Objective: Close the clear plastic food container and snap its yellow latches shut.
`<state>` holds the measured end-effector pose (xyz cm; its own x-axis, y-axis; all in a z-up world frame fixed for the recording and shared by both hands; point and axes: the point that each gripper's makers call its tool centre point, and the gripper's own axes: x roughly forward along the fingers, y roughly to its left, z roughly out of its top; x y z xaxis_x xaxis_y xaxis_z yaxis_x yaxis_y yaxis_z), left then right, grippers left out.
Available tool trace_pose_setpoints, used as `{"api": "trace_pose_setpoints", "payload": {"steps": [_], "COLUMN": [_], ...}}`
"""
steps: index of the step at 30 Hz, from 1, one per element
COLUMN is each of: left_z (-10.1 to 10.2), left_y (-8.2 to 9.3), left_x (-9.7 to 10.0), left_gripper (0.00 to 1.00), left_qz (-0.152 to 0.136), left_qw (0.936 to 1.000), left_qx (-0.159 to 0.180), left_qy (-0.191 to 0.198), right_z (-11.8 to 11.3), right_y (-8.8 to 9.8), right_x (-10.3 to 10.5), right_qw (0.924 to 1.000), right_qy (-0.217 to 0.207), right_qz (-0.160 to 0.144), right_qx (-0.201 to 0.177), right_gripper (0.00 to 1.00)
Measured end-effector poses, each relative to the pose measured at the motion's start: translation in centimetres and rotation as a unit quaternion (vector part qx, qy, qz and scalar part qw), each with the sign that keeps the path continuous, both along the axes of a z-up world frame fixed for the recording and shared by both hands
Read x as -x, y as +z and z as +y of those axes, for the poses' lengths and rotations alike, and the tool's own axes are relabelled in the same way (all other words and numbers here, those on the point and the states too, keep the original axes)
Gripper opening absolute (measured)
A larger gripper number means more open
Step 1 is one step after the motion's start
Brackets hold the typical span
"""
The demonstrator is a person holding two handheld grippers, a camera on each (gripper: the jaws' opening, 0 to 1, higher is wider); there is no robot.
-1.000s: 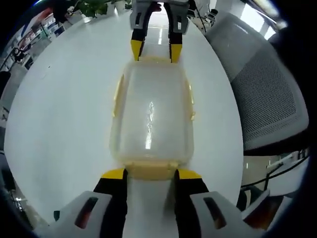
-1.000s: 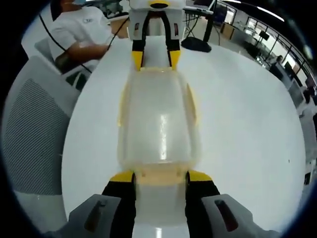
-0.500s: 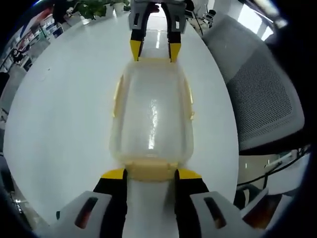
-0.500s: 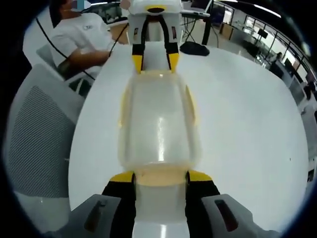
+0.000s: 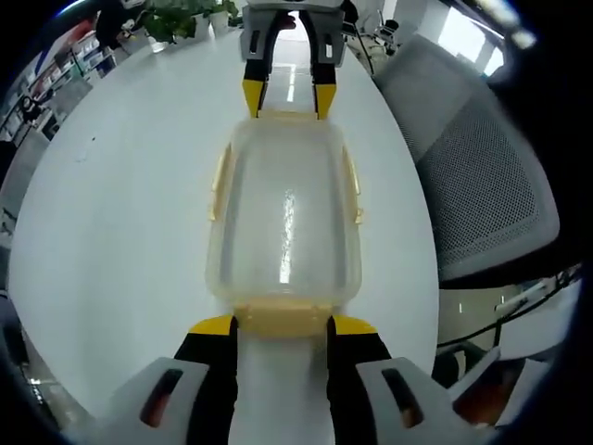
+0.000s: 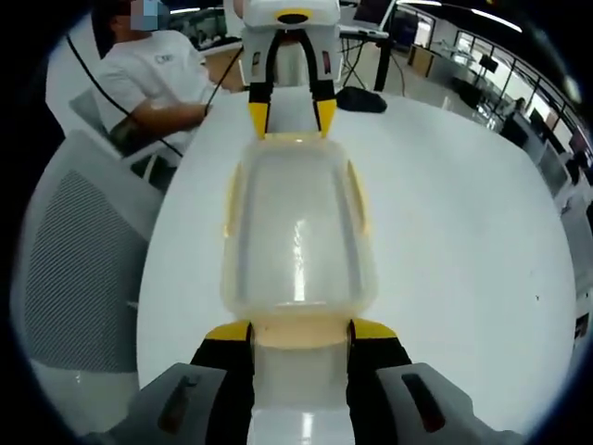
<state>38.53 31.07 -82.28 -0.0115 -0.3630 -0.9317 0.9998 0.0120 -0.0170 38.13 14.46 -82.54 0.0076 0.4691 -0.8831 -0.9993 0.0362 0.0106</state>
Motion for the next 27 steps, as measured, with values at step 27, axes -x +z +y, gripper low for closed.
{"api": "trace_pose_setpoints", "payload": {"steps": [27], "left_z": [-0.1], "left_y": [4.0], "left_x": [-1.9], "left_gripper": [0.36], "left_qz": [-0.019], "left_qw": [0.9998], "left_qx": [0.000], "left_qy": [-0.006], "right_z": [-0.1], "right_y": [4.2], "right_x": [-1.6], "right_qw": [0.9998], "right_qy": [-0.010], "right_qz": [-0.013], "right_qx": [-0.012], "right_gripper": [0.37]}}
